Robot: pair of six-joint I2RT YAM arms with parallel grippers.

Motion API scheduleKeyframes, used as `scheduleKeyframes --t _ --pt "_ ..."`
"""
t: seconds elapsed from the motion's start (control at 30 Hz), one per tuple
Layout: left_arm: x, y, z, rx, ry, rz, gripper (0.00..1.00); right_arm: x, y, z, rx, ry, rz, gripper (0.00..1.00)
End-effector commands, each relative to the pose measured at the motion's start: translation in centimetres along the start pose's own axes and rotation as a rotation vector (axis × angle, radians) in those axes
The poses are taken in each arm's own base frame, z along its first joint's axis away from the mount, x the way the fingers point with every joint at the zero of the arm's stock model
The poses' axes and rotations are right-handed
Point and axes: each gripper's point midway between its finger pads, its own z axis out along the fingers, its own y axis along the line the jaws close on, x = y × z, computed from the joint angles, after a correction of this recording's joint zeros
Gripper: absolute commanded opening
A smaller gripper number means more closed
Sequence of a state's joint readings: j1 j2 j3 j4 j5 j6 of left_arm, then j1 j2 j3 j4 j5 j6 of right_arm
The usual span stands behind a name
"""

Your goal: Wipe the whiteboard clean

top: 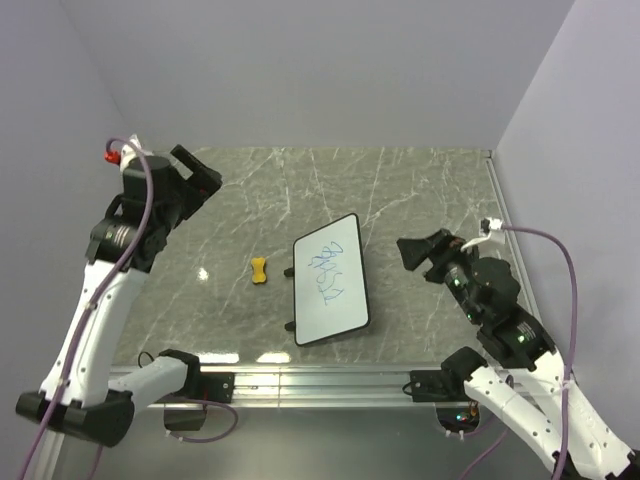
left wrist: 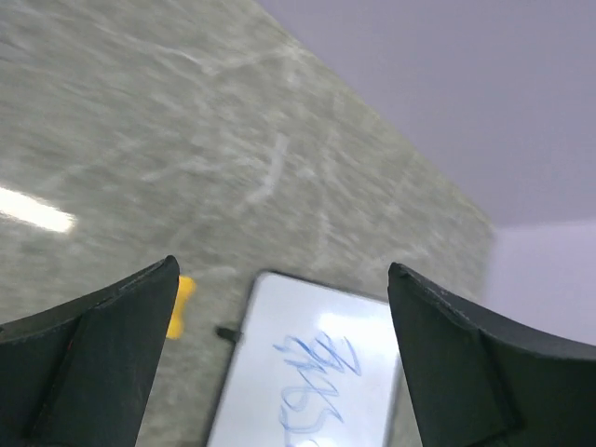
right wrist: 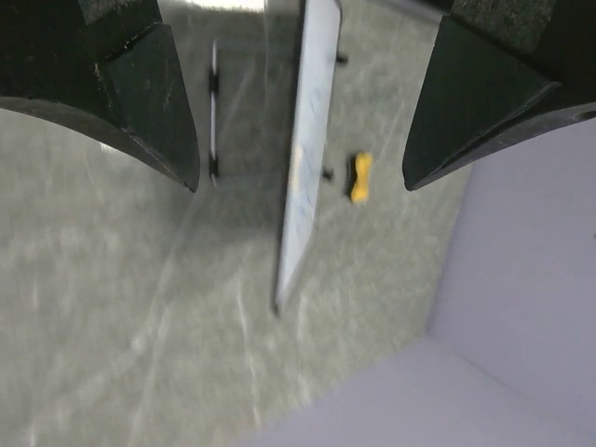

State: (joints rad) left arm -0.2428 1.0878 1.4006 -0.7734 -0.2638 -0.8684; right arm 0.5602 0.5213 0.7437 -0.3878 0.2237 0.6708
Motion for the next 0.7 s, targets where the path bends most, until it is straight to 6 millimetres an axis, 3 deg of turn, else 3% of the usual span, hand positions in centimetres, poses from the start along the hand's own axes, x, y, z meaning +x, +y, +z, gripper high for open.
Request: scheduleKeyframes --t 0.0,0.03,0.07,0.13,0.2,0.33,0.43,0.47,0.53,0.67 --pt "4.2 -1.8 -1.4 0.173 0.196 -0.038 0.99 7.8 -5.4 -1.6 0.209 0.270 0.103 0.95" --pt "6.2 -1.4 -1.4 0.233 0.241 -0.033 0.99 9.0 -6.1 -2.2 0.233 0.317 0.098 0.95" --pt "6.8 -1.8 -1.7 0.263 0.265 -0.087 0.99 9.3 -6.4 -2.6 0.240 0.332 0.094 0.94" --pt "7.2 -0.1 -1.5 0.188 0.254 -0.108 0.99 9.0 -7.2 -3.5 0.262 0.311 0.092 0.95" --pt "7.5 1.4 -1.1 0.132 0.230 -0.077 0.99 8.5 -6.7 -4.0 0.231 0.299 0.084 0.96" --pt "10.2 7.9 1.5 -0.159 0.274 0.031 0.97 8.9 -4.6 -4.0 0.169 0.390 0.084 0.95" --pt "13.7 10.8 3.4 -0.256 0.351 0.083 0.93 8.9 -1.3 -3.6 0.043 0.469 0.071 0.89" --pt "14.1 10.1 4.2 -0.207 0.350 0.097 0.90 9.0 -0.4 -3.6 0.006 0.494 0.067 0.89" --pt "15.6 11.1 5.1 -0.227 0.387 0.128 0.87 8.5 0.3 -3.2 -0.015 0.500 0.033 0.89" --pt "17.7 12.0 7.1 -0.267 0.433 0.224 0.82 7.7 0.3 -2.9 0.006 0.508 -0.040 0.89"
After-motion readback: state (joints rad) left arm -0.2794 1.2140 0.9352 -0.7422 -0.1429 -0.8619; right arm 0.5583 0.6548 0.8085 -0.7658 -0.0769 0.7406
